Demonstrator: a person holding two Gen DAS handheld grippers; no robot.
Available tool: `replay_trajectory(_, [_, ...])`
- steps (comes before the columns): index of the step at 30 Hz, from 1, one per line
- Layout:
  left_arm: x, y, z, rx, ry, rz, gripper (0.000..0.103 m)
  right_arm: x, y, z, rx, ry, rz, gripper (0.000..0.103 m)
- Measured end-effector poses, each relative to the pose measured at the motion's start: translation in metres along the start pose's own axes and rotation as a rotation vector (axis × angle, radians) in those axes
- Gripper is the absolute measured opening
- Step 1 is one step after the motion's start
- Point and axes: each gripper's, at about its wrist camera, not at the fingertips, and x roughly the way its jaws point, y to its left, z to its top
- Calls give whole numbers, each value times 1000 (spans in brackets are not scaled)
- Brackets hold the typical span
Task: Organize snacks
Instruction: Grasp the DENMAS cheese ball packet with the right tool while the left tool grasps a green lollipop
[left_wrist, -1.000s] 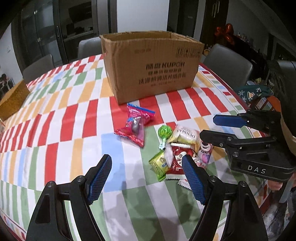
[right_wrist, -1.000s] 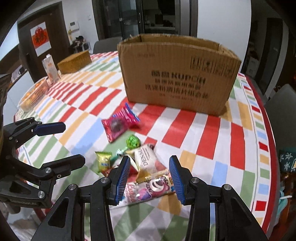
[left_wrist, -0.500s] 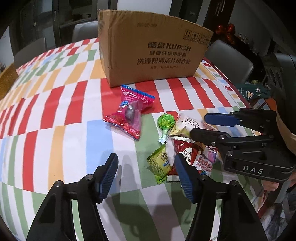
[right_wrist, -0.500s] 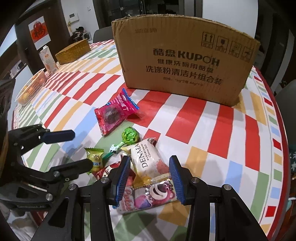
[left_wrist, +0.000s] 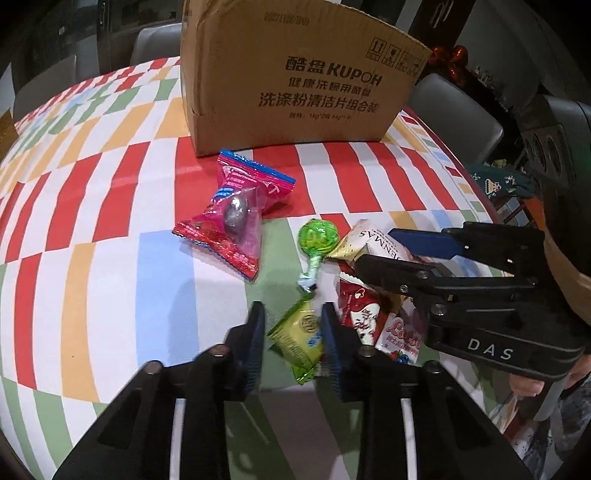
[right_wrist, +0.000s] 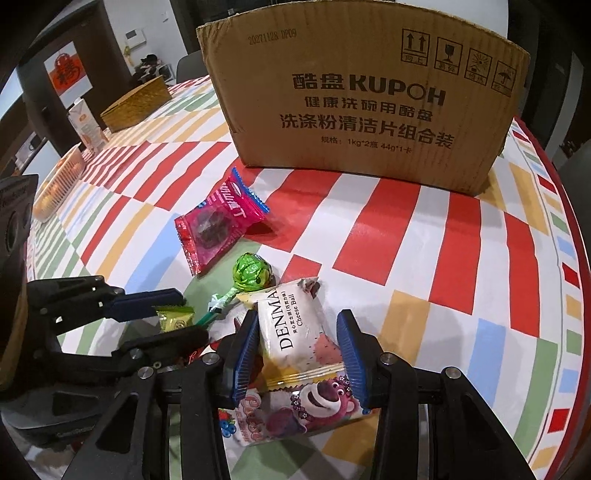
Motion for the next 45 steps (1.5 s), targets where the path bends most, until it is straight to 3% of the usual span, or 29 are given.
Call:
replay_trajectory(6, [-8, -3, -1, 4, -25, -4, 18, -4, 4, -2, -12, -13, -14, 31])
replay_trajectory(15, [-29, -5, 2, 2, -82, 11, 2, -27, 9, -4, -17, -83, -47, 30])
replay_trajectory(26, [-70, -17, 15, 38, -199, 20, 2, -65, 14, 1, -15, -183, -51, 30])
replay_trajectory(31, [-70, -17, 14, 56, -181, 35, 3, -74, 17, 3, -21, -201, -44, 30])
replay_trajectory(35, [-61, -14, 5, 46, -139, 38, 16, -67, 21, -3, -30, -177, -44, 30])
replay_trajectory(38, [-51, -13, -2, 58, -107, 66, 38, -60, 22, -10, -31, -153, -41, 30])
replay_trajectory(39, [-47, -11, -4, 57, -102, 74, 40, -59, 22, -11, -30, -149, -41, 30])
replay_trajectory(45, [-21, -4, -11, 33, -40, 51, 40, -48, 21, -17, -26, -116, -51, 30])
